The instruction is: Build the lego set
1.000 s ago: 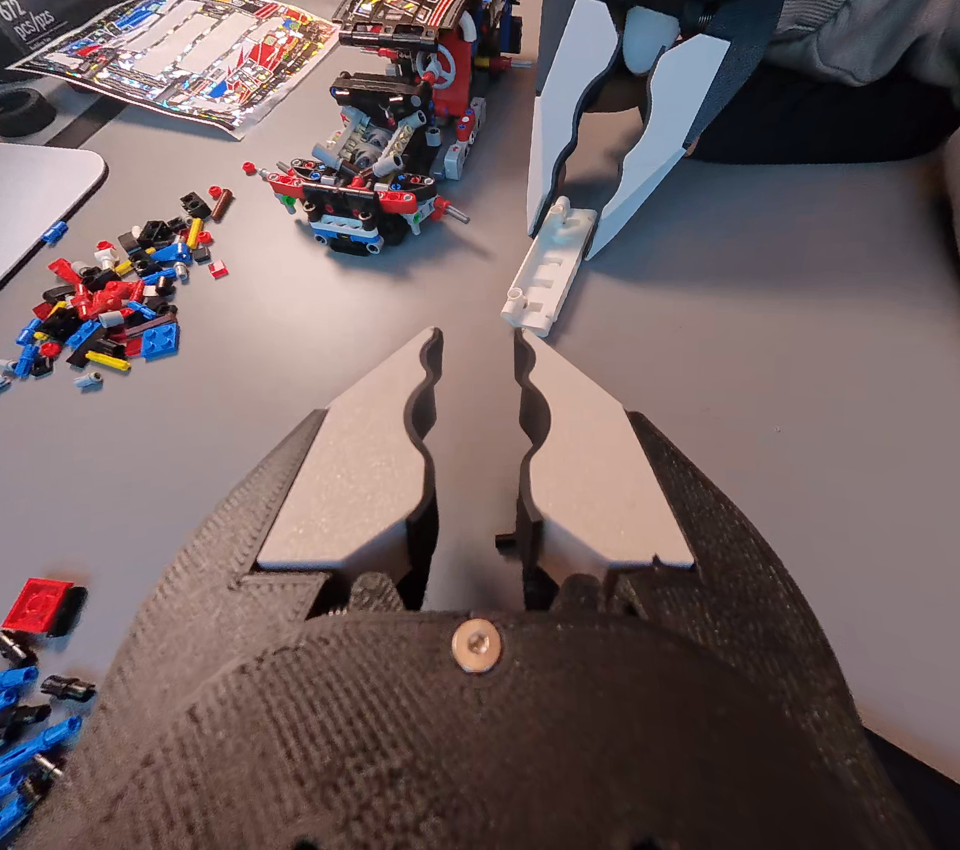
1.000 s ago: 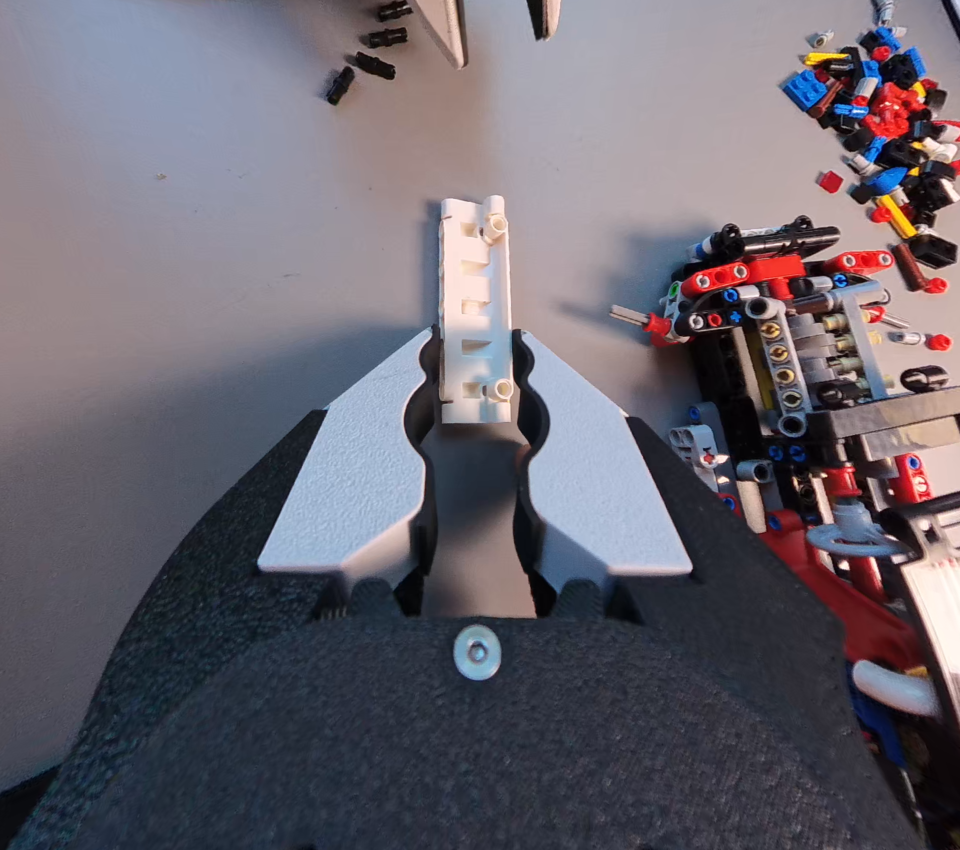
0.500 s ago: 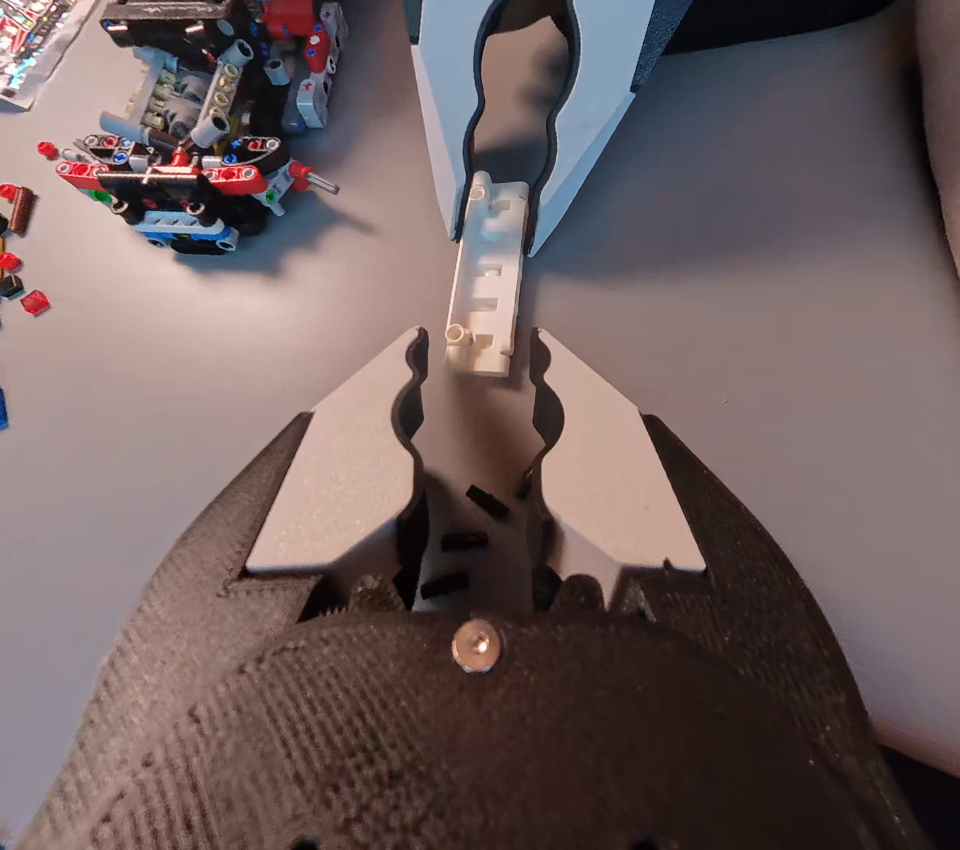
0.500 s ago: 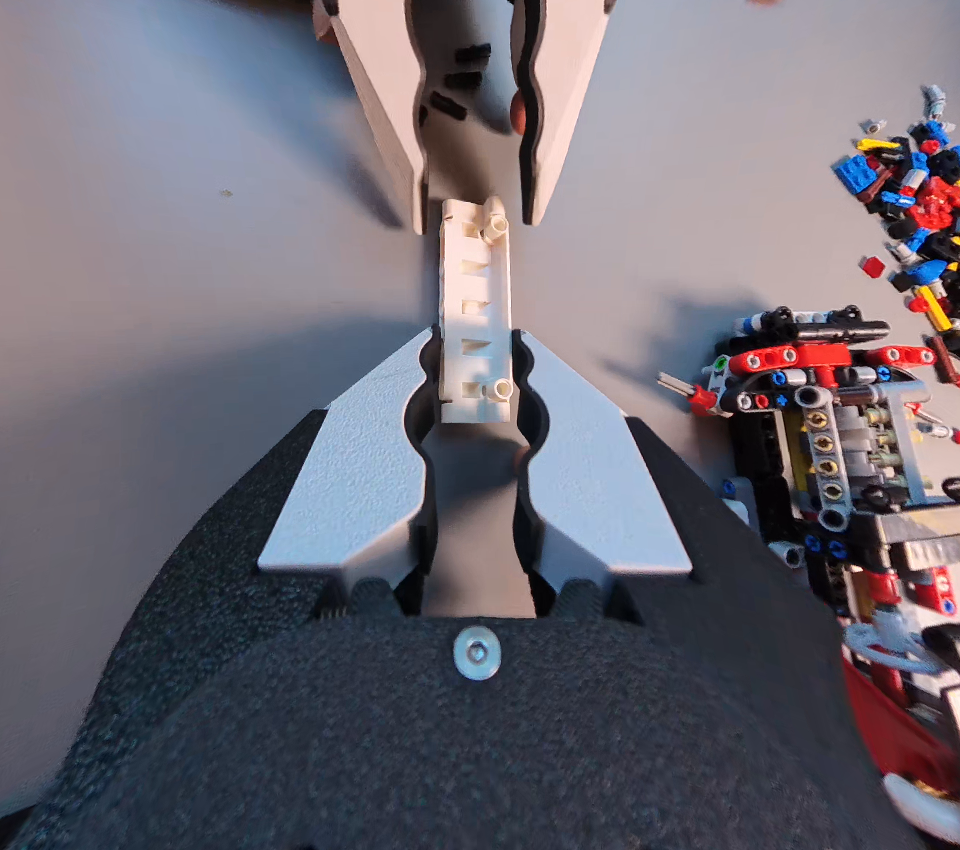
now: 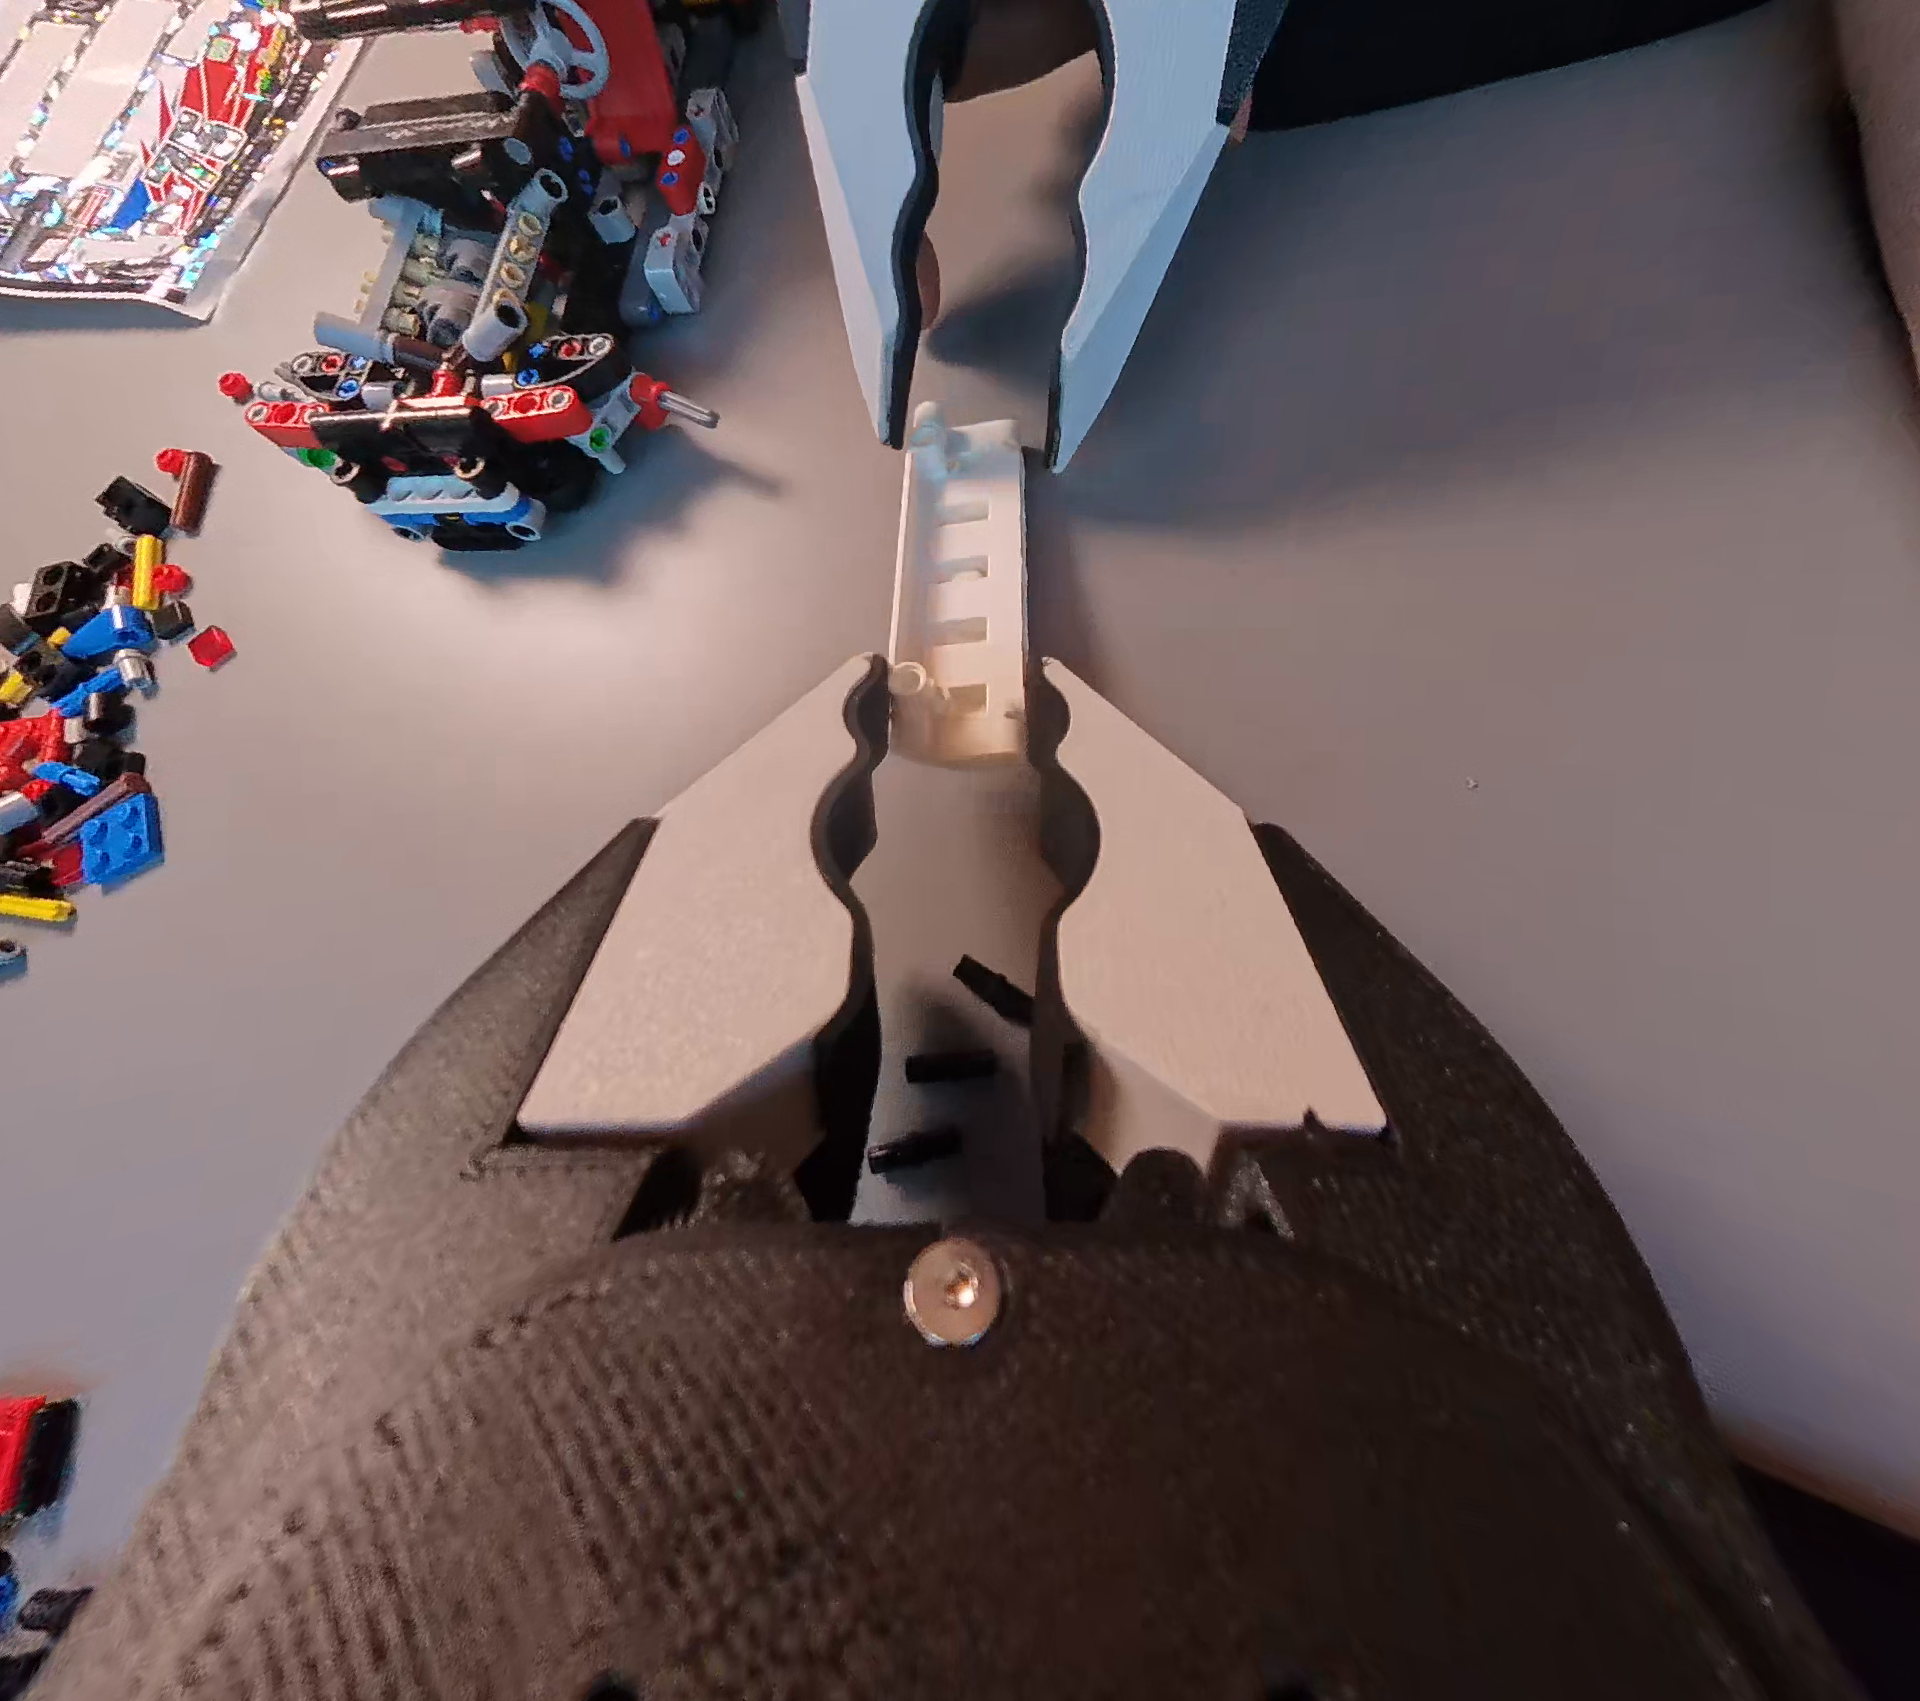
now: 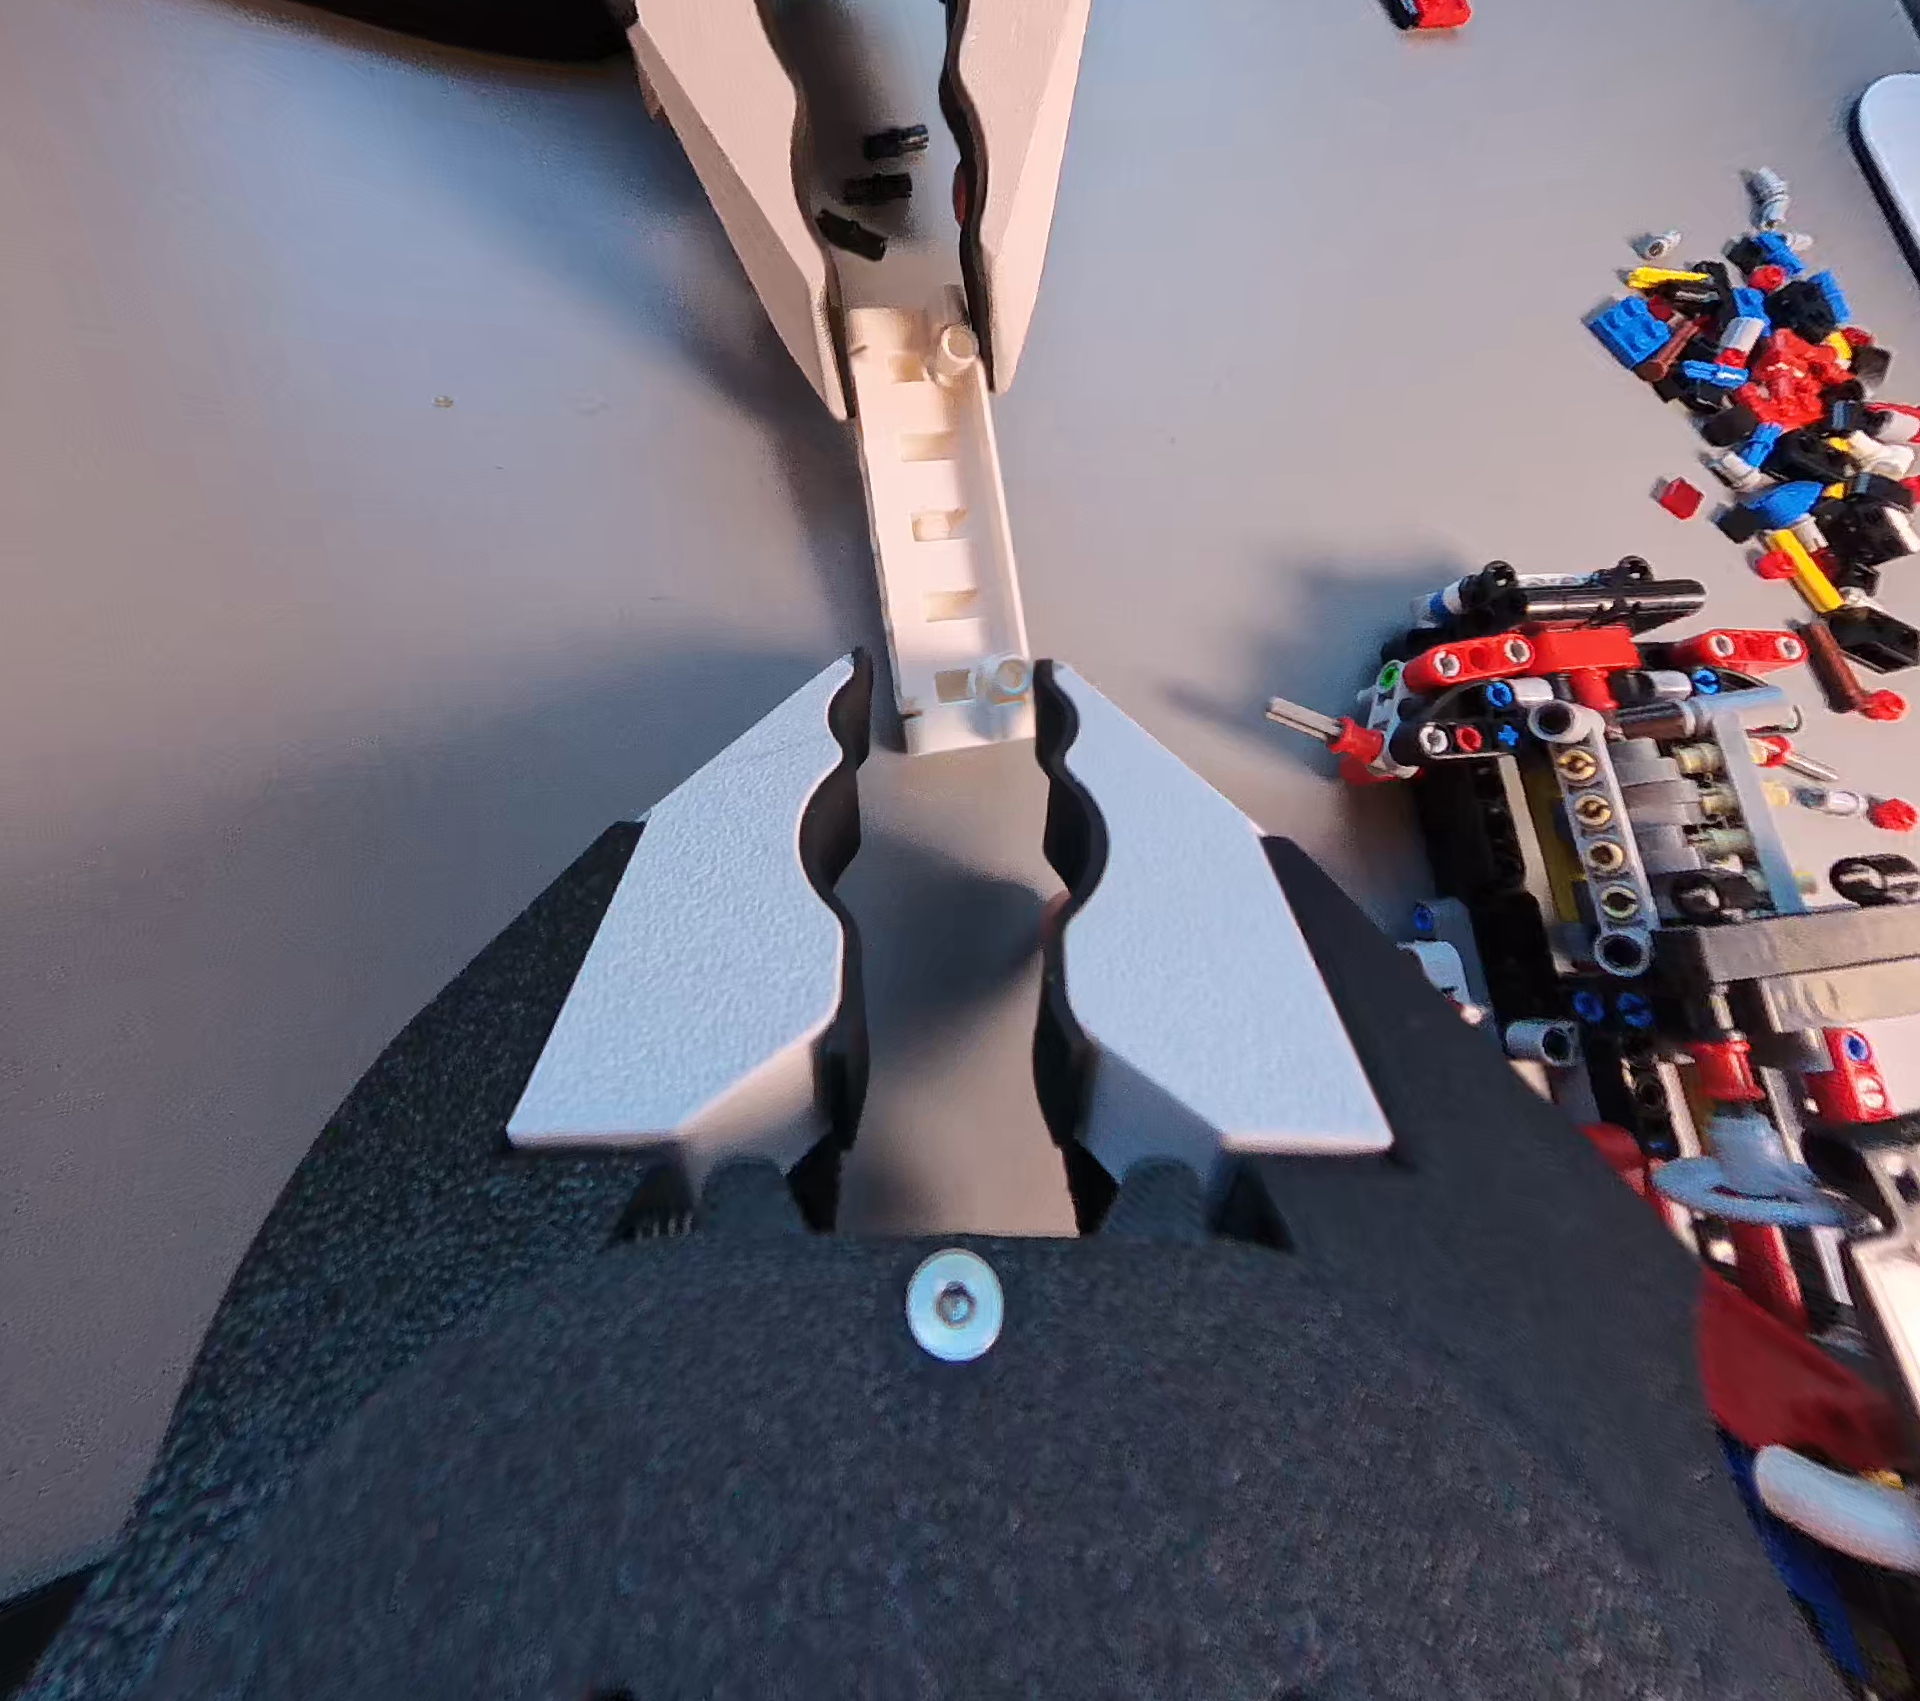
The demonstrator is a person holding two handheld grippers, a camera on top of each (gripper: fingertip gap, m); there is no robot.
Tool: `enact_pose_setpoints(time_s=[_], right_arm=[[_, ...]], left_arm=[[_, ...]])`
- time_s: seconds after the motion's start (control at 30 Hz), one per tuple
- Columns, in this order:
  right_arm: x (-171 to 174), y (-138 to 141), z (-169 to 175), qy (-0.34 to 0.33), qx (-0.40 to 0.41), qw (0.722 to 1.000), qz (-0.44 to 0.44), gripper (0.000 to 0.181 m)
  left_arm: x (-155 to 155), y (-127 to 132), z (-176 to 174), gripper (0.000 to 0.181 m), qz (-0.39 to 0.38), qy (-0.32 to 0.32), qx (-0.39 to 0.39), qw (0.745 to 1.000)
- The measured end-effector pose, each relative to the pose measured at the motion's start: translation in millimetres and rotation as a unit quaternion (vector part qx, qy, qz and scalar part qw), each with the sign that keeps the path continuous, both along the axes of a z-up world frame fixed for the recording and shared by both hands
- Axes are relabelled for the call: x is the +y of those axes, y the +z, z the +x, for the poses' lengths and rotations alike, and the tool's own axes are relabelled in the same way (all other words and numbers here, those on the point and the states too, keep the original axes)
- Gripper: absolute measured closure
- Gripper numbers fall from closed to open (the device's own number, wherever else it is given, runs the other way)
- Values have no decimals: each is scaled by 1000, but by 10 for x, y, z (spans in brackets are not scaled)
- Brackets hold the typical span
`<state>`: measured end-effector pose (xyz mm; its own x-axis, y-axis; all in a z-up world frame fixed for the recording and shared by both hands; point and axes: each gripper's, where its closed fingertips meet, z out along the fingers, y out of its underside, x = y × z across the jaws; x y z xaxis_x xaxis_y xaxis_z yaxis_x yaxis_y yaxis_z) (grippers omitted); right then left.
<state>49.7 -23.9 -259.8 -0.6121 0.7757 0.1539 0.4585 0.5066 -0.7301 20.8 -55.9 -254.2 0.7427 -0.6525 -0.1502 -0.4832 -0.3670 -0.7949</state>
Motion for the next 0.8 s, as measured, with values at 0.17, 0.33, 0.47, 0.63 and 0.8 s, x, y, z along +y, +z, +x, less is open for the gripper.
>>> enact_pose_setpoints(time_s=[0.17, 0.33, 0.47, 0.63, 0.8], right_arm=[[15, -7, -13, -5, 6, 1000, 11, 164], [75, 6, -42, -17, 21, 999, 27, 176], [70, -7, -39, -15, 22, 999, 31, 176], [-60, 91, 10, 27, 45, 999, 10, 145], [-54, 34, -52, 38, 74, 992, 92, 132]], left_arm=[[-15, -29, -30, 158, -7, 8, -10, 1000], [1, -100, -68, 157, -13, 21, 5, 1000], [-5, -82, -80, 156, -21, 26, -18, 999], [-8, -15, -114, 157, -27, 37, -55, 997], [22, 177, -124, 157, -34, 48, -143, 988]])
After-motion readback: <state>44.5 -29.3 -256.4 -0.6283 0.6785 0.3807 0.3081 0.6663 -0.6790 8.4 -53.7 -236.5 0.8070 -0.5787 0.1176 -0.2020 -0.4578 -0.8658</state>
